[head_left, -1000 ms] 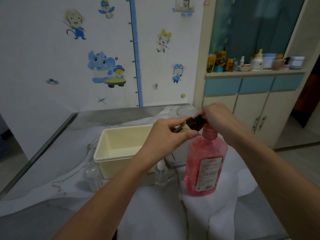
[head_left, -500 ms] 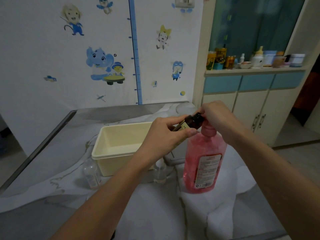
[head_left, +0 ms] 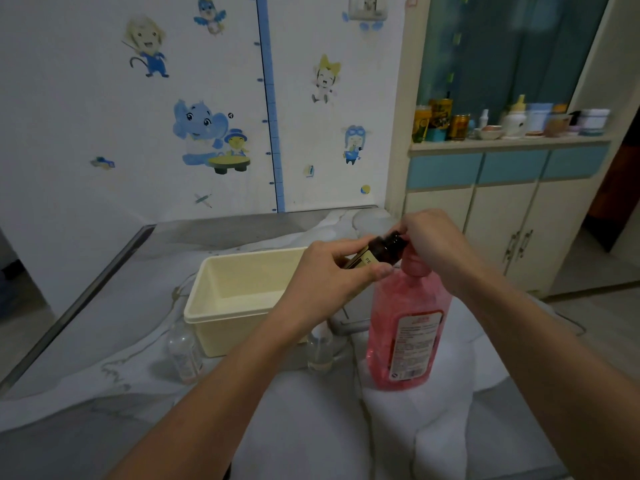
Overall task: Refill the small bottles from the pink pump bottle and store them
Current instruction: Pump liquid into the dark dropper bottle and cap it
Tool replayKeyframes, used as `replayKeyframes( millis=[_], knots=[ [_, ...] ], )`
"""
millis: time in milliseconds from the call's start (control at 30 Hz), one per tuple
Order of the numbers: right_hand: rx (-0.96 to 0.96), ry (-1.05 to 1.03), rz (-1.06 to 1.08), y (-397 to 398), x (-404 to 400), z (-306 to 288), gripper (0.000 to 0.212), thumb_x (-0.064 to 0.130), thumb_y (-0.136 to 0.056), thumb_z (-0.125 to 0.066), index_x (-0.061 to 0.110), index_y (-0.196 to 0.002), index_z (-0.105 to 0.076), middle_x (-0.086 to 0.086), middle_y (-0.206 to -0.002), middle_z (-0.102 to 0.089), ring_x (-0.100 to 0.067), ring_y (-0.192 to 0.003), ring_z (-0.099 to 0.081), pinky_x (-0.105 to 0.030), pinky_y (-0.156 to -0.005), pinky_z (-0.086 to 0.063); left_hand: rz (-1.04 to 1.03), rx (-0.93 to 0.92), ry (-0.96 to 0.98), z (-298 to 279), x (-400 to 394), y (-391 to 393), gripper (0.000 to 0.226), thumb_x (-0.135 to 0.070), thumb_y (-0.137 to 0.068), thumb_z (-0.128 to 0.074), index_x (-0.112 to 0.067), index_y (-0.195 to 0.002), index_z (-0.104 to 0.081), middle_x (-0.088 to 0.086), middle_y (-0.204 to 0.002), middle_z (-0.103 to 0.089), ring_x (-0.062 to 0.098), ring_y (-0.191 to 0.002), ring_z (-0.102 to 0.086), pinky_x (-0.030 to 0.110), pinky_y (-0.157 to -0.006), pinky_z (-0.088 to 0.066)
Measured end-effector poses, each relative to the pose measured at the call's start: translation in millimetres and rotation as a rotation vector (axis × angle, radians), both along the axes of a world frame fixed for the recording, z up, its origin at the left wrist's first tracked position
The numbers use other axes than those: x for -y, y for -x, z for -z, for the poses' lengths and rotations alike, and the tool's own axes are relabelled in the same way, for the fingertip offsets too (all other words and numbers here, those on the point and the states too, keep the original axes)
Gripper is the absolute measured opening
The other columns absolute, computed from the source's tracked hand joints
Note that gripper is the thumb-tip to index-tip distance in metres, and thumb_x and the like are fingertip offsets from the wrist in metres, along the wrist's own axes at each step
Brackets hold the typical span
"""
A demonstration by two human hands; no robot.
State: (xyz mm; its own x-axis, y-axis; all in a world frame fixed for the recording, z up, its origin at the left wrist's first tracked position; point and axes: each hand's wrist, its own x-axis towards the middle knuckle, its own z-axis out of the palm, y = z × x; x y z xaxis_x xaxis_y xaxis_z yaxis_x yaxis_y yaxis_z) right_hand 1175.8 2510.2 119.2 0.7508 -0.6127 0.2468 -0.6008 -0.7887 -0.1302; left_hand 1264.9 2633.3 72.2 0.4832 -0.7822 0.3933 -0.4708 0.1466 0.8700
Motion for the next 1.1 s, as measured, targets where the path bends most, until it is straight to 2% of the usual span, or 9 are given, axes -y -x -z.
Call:
replayKeyframes(
  millis=[133, 200, 300, 400, 567, 667, 767, 933, 1100],
  knots=[
    [0.001, 0.108, -0.094, 3.8, 7.6, -3.2, 0.023, 0.012, -0.084, -0.046, 0.009, -0.094, -0.066, 0.004, -0.045, -0.054, -0.009, -0.048, -0.053, -0.017, -0.045, -0.04, 0.001, 0.009, 0.002, -3.6, -1.0, -1.4, 0.038, -0.023, -0.076, -0.078, -0.028, -0.113, -0.07, 0.0, -0.096, -0.074, 0.003, -0.076, -0.061, 0.015, -0.066, -0.046],
    [-0.078, 0.084, -0.091, 1.9, 2.6, -1.1, 0.021, 0.014, -0.08, -0.053, 0.013, -0.094, -0.069, 0.005, -0.057, -0.063, -0.013, -0.064, -0.061, -0.021, -0.058, -0.042, 0.003, 0.011, 0.009, -1.9, -1.4, -1.3, 0.038, -0.022, -0.076, -0.078, -0.028, -0.113, -0.069, 0.003, -0.095, -0.074, 0.004, -0.075, -0.06, 0.015, -0.065, -0.046],
    [-0.091, 0.132, -0.018, -2.6, -0.4, 2.5, 0.031, 0.013, -0.078, -0.061, 0.019, -0.107, -0.069, -0.003, -0.097, -0.072, -0.022, -0.098, -0.063, -0.025, -0.082, -0.045, 0.004, 0.026, -0.009, 2.6, -0.9, -1.2, 0.038, -0.023, -0.076, -0.078, -0.028, -0.113, -0.069, 0.005, -0.095, -0.074, 0.006, -0.076, -0.059, 0.017, -0.065, -0.045],
    [-0.074, 0.125, -0.013, -1.6, -1.9, 3.0, 0.033, 0.013, -0.08, -0.062, 0.019, -0.112, -0.067, -0.006, -0.106, -0.07, -0.024, -0.105, -0.061, -0.029, -0.091, -0.046, 0.014, 0.022, -0.011, 4.3, -2.2, 0.3, 0.038, -0.023, -0.077, -0.078, -0.027, -0.113, -0.07, 0.003, -0.096, -0.074, 0.006, -0.077, -0.06, 0.016, -0.067, -0.046],
    [-0.058, 0.065, -0.041, -1.0, 2.4, -1.3, 0.03, 0.007, -0.076, -0.058, 0.014, -0.103, -0.07, 0.006, -0.058, -0.052, -0.016, -0.073, -0.056, -0.022, -0.059, -0.038, 0.002, -0.008, -0.004, -2.8, -1.4, 0.9, 0.039, -0.021, -0.076, -0.078, -0.024, -0.114, -0.07, 0.007, -0.094, -0.074, 0.004, -0.071, -0.058, 0.014, -0.064, -0.045],
    [-0.035, -0.001, -0.056, -2.9, 3.9, -4.0, 0.03, 0.002, -0.076, -0.057, 0.009, -0.102, -0.071, 0.004, -0.069, -0.059, -0.018, -0.084, -0.066, -0.025, -0.077, -0.048, 0.003, -0.012, -0.008, -5.1, -1.9, 0.3, 0.041, -0.021, -0.076, -0.078, -0.022, -0.116, -0.07, 0.004, -0.092, -0.073, 0.0, -0.068, -0.057, 0.011, -0.062, -0.043],
    [-0.058, 0.082, -0.04, -5.2, 3.9, 2.2, 0.029, 0.009, -0.079, -0.058, 0.016, -0.105, -0.068, 0.008, -0.066, -0.057, -0.016, -0.094, -0.063, -0.022, -0.081, -0.042, 0.008, -0.006, -0.008, -2.5, -2.6, 0.4, 0.04, -0.022, -0.076, -0.078, -0.024, -0.115, -0.07, 0.004, -0.089, -0.074, 0.001, -0.068, -0.057, 0.012, -0.061, -0.044],
    [-0.039, 0.156, -0.024, -4.6, 2.5, 10.8, 0.031, 0.015, -0.081, -0.062, 0.02, -0.112, -0.065, 0.001, -0.105, -0.07, -0.017, -0.105, -0.06, -0.024, -0.087, -0.043, 0.025, -0.02, 0.008, 0.2, -4.6, 4.9, 0.037, -0.018, -0.076, -0.078, -0.038, -0.106, -0.068, 0.004, -0.094, -0.075, 0.001, -0.071, -0.058, 0.011, -0.063, -0.045],
    [-0.089, 0.139, -0.048, -2.6, 5.0, -0.2, 0.029, 0.007, -0.078, -0.058, 0.016, -0.103, -0.069, 0.002, -0.068, -0.057, -0.019, -0.083, -0.061, -0.024, -0.068, -0.035, 0.02, -0.068, 0.018, -5.3, -4.8, 8.8, 0.034, -0.022, -0.075, -0.078, -0.042, -0.101, -0.069, -0.002, -0.078, -0.072, 0.004, -0.064, -0.054, 0.017, -0.059, -0.043]
  ],
)
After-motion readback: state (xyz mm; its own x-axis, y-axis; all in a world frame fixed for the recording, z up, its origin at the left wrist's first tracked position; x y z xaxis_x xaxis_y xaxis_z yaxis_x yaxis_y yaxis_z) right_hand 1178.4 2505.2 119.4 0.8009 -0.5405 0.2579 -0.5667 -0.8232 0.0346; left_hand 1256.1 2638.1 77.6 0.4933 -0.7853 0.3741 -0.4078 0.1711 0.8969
